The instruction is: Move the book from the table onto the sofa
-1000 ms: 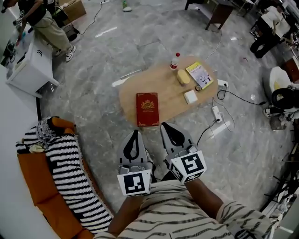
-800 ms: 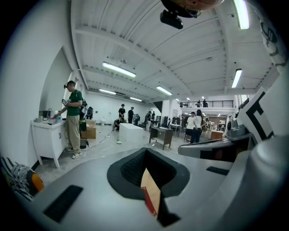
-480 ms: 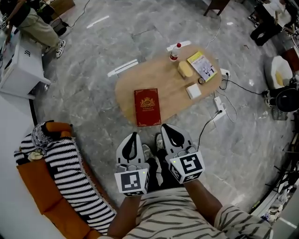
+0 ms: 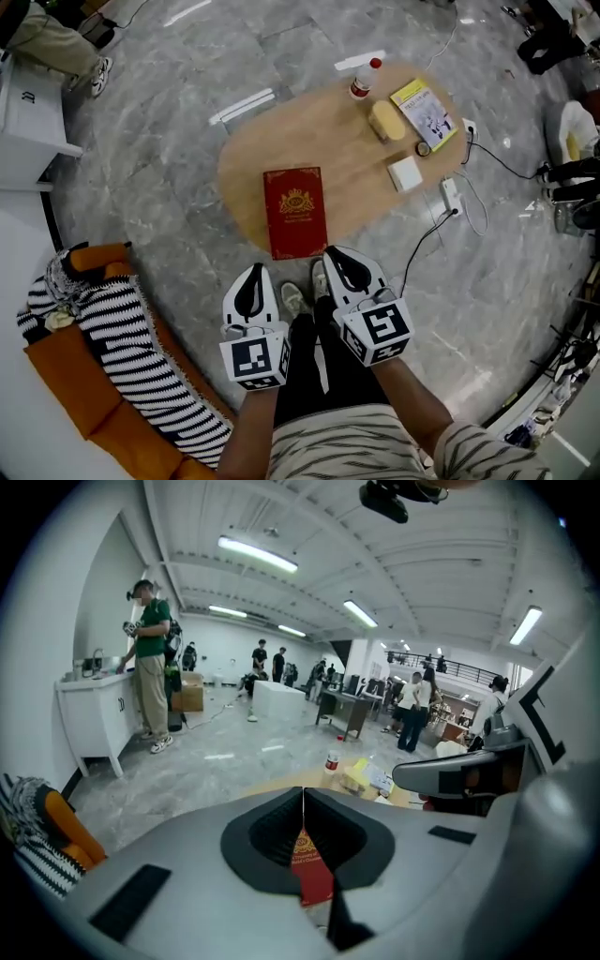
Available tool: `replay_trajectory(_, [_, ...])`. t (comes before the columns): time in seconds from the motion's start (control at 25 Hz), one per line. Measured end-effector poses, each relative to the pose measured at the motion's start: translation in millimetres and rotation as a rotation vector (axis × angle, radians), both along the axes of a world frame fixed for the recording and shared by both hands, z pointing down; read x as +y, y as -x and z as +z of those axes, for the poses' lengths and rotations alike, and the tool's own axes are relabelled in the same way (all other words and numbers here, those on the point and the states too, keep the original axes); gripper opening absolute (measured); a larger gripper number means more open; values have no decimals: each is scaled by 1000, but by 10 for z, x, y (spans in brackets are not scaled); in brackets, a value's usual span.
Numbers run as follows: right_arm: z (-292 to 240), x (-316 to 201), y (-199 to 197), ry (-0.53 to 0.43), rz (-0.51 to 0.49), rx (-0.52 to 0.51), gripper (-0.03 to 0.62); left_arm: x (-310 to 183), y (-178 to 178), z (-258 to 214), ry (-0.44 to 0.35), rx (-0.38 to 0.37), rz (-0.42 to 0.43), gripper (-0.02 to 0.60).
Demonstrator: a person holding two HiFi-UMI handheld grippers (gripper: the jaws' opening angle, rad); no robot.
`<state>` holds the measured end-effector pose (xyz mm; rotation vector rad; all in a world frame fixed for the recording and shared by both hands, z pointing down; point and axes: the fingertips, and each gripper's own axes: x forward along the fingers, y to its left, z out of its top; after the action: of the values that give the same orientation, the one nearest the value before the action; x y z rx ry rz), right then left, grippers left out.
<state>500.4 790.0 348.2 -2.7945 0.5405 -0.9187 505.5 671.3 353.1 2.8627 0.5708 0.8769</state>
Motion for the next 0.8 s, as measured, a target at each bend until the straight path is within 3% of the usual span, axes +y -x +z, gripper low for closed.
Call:
replay_trajectory(0.32, [939, 18, -251, -18, 18, -108, 22, 55, -246, 906, 21, -114, -2, 8])
replay_trajectory(0.8, [2025, 204, -228, -97, 59, -335, 160, 182, -243, 1986, 123, -370, 52, 109])
